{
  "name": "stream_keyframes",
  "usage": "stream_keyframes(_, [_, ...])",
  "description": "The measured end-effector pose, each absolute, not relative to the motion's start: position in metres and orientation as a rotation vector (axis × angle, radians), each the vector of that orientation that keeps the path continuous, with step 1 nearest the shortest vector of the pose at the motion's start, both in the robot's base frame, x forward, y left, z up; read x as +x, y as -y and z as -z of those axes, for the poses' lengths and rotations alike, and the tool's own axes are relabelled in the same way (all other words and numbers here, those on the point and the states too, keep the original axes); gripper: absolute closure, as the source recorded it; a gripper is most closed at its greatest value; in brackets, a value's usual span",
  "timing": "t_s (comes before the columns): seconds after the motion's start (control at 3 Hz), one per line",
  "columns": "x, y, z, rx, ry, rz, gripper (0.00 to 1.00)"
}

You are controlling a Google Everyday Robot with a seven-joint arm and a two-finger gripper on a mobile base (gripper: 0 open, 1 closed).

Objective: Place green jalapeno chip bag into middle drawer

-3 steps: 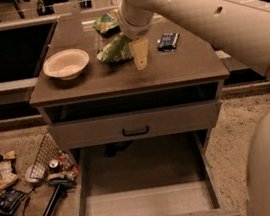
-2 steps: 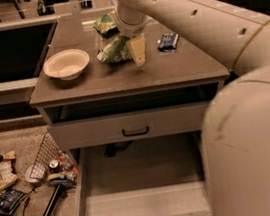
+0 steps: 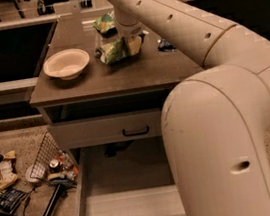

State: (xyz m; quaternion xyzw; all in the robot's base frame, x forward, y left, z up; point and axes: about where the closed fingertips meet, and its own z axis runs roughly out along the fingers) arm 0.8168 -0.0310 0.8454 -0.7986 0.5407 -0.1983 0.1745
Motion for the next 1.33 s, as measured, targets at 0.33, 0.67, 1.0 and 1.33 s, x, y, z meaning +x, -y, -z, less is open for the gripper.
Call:
stream_keyframes(0.33, [0.796, 0.042, -0.866, -2.195, -1.553, 0.531, 0.72])
stream_keyframes(0.67, [0.762, 0.068, -0.916, -2.084, -1.548, 0.462, 0.96])
stream_keyframes(1.0, [0.725, 0.107, -0.97, -1.978, -1.553, 0.397, 1.0])
stream_keyframes(1.33, [0.677, 0.146, -0.995, -1.915, -1.59, 0.284, 1.0])
